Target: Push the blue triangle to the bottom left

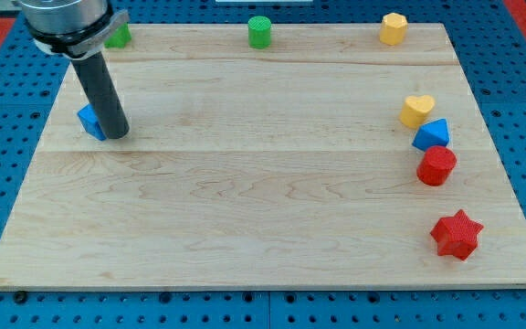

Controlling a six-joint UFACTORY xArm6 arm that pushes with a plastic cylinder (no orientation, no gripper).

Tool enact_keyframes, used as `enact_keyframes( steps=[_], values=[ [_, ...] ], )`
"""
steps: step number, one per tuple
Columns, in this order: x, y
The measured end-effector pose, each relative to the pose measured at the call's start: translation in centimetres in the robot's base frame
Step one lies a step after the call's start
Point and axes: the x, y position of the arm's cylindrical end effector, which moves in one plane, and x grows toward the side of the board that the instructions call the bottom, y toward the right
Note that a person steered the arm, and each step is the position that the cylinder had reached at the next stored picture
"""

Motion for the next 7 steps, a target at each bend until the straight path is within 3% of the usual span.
enact_keyframes(
  steps=[1, 2, 4, 5, 7],
  values=[
    [-0.2, -1.4],
    [2.1, 3.4],
    [2.1, 16.4],
    [1.9, 18.8],
    [-6.1, 25.0]
  ],
)
